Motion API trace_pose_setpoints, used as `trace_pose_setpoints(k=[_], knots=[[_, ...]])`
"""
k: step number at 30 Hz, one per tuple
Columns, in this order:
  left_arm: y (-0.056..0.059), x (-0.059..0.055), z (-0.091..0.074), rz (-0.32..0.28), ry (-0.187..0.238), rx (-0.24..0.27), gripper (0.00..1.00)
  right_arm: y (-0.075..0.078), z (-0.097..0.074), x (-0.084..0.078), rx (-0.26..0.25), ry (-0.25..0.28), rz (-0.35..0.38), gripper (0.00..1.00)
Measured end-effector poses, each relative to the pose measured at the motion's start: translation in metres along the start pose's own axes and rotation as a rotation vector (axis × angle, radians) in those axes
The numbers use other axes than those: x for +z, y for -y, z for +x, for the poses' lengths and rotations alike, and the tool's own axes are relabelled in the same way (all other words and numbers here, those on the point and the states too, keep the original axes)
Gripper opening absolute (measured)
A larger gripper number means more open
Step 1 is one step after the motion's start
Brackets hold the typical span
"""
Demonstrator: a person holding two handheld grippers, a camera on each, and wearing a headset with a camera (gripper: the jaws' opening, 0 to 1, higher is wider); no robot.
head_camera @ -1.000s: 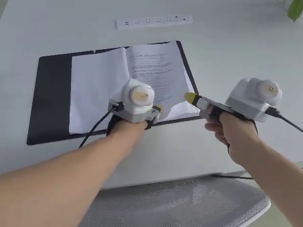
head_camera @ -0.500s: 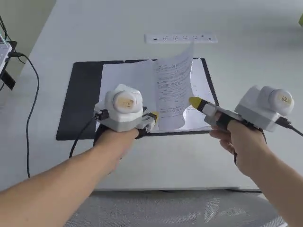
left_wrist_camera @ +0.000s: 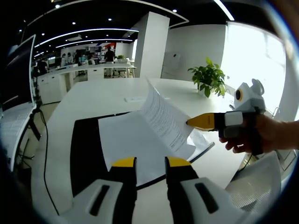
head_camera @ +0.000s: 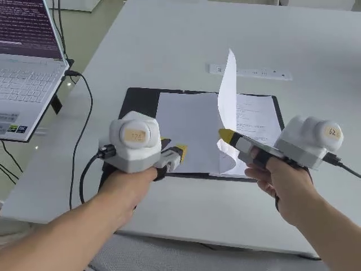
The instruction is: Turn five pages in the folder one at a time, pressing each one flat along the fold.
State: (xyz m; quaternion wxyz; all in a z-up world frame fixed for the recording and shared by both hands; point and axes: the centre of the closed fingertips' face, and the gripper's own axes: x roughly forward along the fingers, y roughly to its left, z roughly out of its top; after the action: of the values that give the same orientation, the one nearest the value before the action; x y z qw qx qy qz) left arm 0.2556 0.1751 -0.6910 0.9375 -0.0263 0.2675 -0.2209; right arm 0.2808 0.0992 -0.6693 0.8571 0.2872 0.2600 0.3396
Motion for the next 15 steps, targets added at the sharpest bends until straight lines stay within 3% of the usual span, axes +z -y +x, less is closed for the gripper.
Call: trace_pose_setpoints(k=[3,8,15], knots=[[-0.017,-0.001,-0.011,-0.024,0.009,0.023,0.22,-0.011,0.019,-0.009,0.017,-0.031,-0.006,0.0],[-0.036,-0.005,-0.027,-0.041,0.018,0.053,0.21,-0.023,0.043,-0.023,0.032,-0.068,-0.01,0.0],[-0.058,-0.014,-0.042,-0.071,0.016,0.085,0.2,-0.024,0.069,-0.045,0.0,-0.122,0.005,0.0]])
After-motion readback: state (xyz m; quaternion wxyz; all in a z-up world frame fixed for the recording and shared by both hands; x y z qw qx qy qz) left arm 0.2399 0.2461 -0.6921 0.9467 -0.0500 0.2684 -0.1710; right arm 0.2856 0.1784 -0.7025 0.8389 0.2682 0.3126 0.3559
